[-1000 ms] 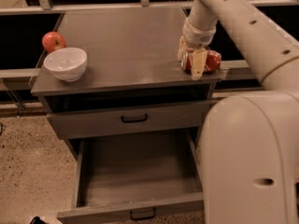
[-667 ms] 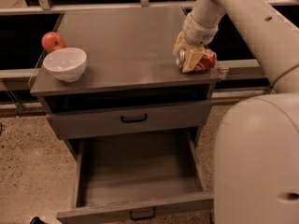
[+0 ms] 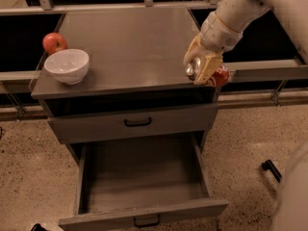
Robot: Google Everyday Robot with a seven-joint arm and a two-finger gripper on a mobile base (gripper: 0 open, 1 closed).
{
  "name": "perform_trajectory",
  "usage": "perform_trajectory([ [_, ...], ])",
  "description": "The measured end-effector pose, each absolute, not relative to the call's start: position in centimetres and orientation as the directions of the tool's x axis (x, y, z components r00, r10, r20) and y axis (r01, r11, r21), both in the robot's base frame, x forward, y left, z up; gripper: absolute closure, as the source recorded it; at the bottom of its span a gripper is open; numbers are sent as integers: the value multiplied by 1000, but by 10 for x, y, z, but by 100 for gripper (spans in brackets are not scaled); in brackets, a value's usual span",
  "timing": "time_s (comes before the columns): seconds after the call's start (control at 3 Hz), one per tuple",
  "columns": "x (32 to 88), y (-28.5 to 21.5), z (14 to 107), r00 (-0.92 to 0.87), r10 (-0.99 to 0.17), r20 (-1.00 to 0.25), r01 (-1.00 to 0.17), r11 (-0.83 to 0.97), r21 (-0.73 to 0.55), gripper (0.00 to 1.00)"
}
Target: Place coke can into middle drawer
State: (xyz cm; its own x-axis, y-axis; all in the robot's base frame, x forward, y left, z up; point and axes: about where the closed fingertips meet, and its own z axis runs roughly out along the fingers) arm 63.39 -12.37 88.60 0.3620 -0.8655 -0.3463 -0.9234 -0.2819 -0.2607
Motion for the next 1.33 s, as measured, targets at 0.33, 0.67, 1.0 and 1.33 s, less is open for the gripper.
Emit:
perform_trajectory([
  [0.33,563,-120,899,307,-833,-461,-944,-206,-256,100],
  [0.67,529,-104,891,370,-825,-428,-914,-239,-329,100],
  [1.0,515,-93,842,364,-793,-489,-929,-268,-256,100],
  [1.33,528,-72,811,358,-724,-590,-933,-248,-261,100],
])
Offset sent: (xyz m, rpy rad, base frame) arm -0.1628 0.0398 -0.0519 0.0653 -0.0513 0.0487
